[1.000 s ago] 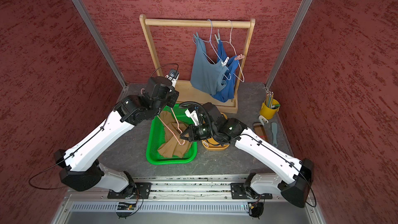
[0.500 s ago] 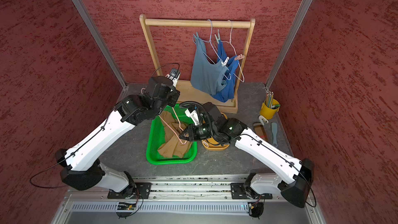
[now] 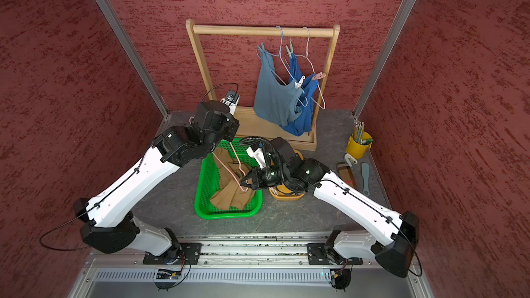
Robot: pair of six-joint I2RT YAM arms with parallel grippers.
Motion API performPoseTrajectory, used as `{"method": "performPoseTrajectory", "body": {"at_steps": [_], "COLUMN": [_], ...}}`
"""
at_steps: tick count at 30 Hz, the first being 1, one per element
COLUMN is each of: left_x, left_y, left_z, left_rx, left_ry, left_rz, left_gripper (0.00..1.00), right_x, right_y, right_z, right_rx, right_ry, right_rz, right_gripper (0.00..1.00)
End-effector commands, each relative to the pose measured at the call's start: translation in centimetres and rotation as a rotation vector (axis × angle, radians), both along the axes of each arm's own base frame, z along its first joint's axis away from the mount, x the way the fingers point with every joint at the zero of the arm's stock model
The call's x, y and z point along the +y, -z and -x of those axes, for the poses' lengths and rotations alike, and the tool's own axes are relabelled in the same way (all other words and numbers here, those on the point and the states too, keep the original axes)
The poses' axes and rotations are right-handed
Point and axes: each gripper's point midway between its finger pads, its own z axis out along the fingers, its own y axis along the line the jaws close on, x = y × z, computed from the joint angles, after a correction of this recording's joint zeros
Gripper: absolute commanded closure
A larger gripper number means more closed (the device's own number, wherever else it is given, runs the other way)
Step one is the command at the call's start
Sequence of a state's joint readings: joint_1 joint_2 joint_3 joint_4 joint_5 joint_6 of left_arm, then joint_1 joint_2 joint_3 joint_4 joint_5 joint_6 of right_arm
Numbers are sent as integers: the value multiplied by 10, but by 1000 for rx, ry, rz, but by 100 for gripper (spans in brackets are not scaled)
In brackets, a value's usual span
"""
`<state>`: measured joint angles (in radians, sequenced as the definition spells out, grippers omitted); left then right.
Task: Remove the clothespins securing tank tops to the hanger
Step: Place the hanger on the clothesline.
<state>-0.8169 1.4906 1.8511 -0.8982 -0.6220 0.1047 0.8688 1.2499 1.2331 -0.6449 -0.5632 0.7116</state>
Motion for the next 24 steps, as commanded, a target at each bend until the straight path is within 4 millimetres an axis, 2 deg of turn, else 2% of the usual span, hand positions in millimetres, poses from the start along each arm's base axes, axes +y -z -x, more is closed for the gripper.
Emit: {"method": "performPoseTrajectory", "body": {"at_steps": [1,3,4,6,10,15,19,24], "left_x": [15,20,23,26,41,83,117,133], "left_y": [-17,-25,-32,-47,-65,-73,-55,-20], "left_z": [11,21,27,43,69,96,109,121], "left_rx": [53,105,121,152,189,151,165,226], "left_ry": [-60,-84,-90,-89,-107,-192,-276,-342], "left_rz": [117,199,250,373,534,652,693,727], "left_gripper": [23,4,0,0,0,0,0,0], "right_x": [-1,-2,-1,0,-1,-23,-29,-24], "right_y": [-17,-22,-25,-33,-43,-77,-110,-138], "right_z": [-10,-21,-27,-44,-84,-140,-171,-209], "right_rx": [-42,-66,-76,-103,-127,-176,-229,-288], "right_ry": [42,67,76,108,173,296,323,330], "right_rz": [20,65,82,110,127,93,58,45], "right_gripper": [100,100,100,100,100,100,100,100]}}
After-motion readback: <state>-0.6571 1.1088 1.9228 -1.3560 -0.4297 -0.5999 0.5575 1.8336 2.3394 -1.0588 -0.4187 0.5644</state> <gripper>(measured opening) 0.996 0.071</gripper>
